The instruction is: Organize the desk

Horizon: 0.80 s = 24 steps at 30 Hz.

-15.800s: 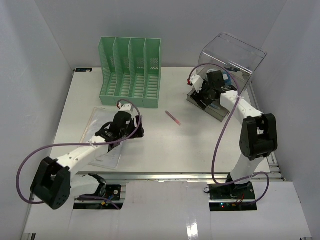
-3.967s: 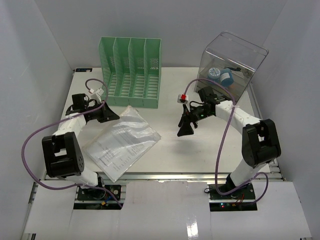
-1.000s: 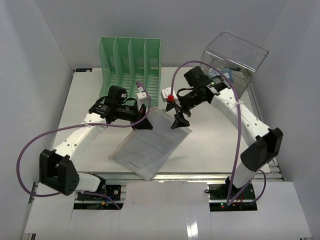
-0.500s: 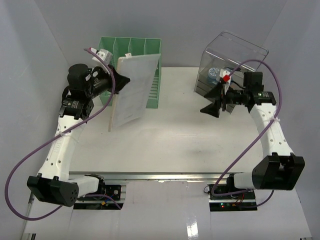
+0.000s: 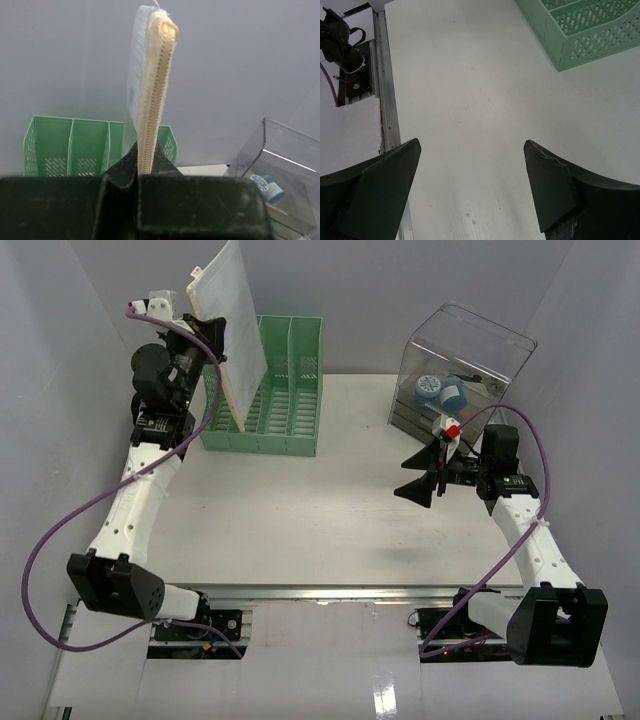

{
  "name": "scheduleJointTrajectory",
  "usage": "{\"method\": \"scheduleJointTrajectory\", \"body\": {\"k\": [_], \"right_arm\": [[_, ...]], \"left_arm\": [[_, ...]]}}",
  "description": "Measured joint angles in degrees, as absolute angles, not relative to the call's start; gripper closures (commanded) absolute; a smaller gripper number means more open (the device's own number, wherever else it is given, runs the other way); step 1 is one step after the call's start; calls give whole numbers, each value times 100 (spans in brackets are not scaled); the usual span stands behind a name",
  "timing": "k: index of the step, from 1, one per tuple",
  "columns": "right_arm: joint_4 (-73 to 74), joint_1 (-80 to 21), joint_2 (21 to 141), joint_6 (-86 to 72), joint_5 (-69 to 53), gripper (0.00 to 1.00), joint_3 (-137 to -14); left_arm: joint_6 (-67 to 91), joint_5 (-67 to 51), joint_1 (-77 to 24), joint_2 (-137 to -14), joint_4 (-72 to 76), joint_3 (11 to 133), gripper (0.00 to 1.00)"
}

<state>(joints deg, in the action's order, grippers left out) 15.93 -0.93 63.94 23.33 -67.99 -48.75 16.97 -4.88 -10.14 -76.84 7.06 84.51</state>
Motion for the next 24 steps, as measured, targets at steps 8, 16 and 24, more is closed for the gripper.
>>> {"method": "scheduleJointTrajectory", "body": {"k": [8,16,24], "right_arm": [[1341,-91,6381,2200,-6790,10,-4802],[1310,-91,6381,2180,-6778,10,-4788],[1308,-86,6385,2182,-6747,10,-4788]], "left_arm": [[1443,-498,-1026,-8723,1102,8731,100],[1285,-537,-1072,-9278,1735,8731,100],[1300,-783,-1073,-9998,2987,8731,100]]}}
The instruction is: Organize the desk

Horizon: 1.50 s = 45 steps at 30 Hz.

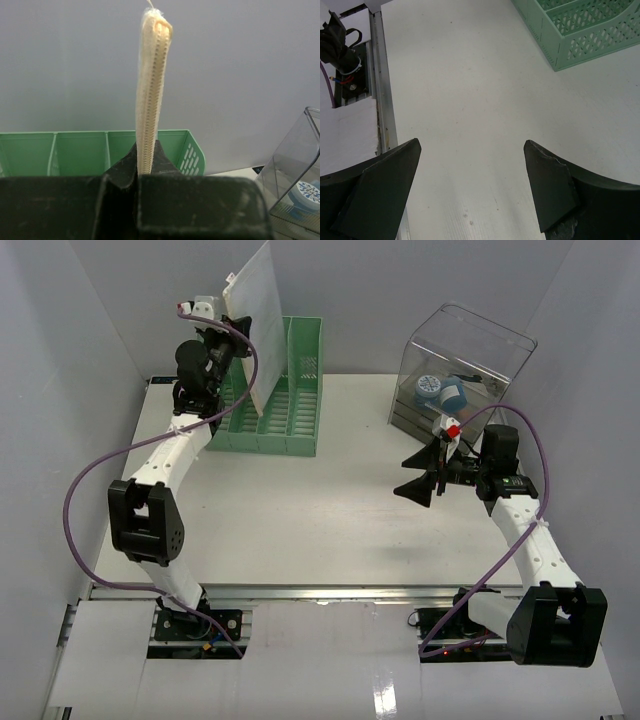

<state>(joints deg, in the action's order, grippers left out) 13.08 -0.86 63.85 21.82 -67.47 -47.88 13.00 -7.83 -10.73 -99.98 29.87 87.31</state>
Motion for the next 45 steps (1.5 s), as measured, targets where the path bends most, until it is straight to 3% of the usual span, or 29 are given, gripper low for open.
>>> {"method": "scheduleJointTrajectory", "body": {"k": [18,19,23,25,26,35,45], "right_arm": [[1317,-86,6492,2351,-6681,10,-4779],[1325,-86,6521,2371,-6681,10,-4779],[1358,-84,6574,2436,-6677,10,-4779],[1380,-83,6577,2472,-6659,10,-4779],[1394,-82,6578,2493,-6648,10,-4779],[1653,334,6697,2590,-6361,10,-4779],[1698,641,6145,2252,-4717,10,-4778]], "left_arm": [[1450,-1835,-1072,-10719,5375,7144,100],[1465,-1870,-1072,-10723,5444,7006,88],[1530,-1972,-1071,-10684,5588,6533,21],[1520,-2007,-1072,-10580,5570,6380,5],[1505,-2021,-1072,-10512,5564,6310,2],[1126,-2008,-1074,-8863,4494,6236,2],[1042,-1335,-1097,-4952,2481,5141,2]]}}
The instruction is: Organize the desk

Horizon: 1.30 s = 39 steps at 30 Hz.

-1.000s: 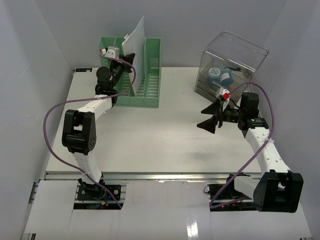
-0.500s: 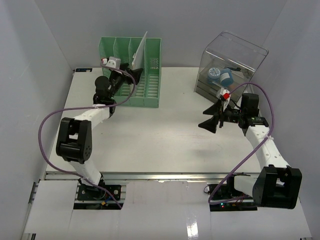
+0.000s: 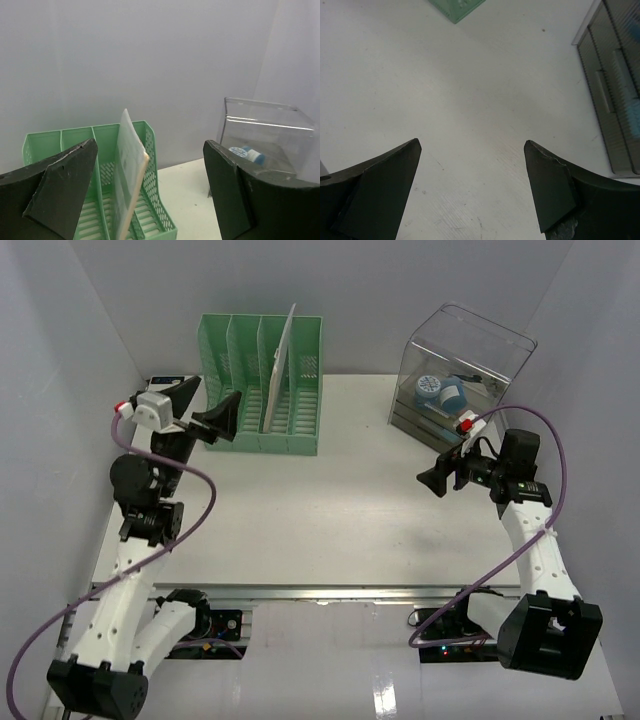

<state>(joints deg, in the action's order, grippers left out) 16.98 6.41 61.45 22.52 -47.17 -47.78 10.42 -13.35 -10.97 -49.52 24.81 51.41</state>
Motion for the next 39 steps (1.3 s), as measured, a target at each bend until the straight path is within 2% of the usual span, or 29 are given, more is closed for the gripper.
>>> {"method": "scheduleJointTrajectory", "body": {"k": [3,6,11,17,25,39], "right_arm": [[1638,670,5821,2217,-4441,10,-4671],[1616,672,5614,2097,-4168,10,-4489],[1456,691,5345,1744,-3615,10,-4040],[1084,751,4508,1339,-3068,10,-3465],[704,813,4400,987,-2735,10,-3369],[579,862,4311,700,-2044,10,-3347]], "left_arm": [[1210,-1511,-1101,-3907,1691,4715,2],[1328,-1911,-1105,-3486,1252,4495,2],[1565,-3053,-1114,-3202,579,3789,2],[1589,-3786,-1116,-2887,-110,3031,2],[1383,-4078,-1116,-2353,-442,2847,2],[1246,-4165,-1116,-2405,-643,2847,2]]}}
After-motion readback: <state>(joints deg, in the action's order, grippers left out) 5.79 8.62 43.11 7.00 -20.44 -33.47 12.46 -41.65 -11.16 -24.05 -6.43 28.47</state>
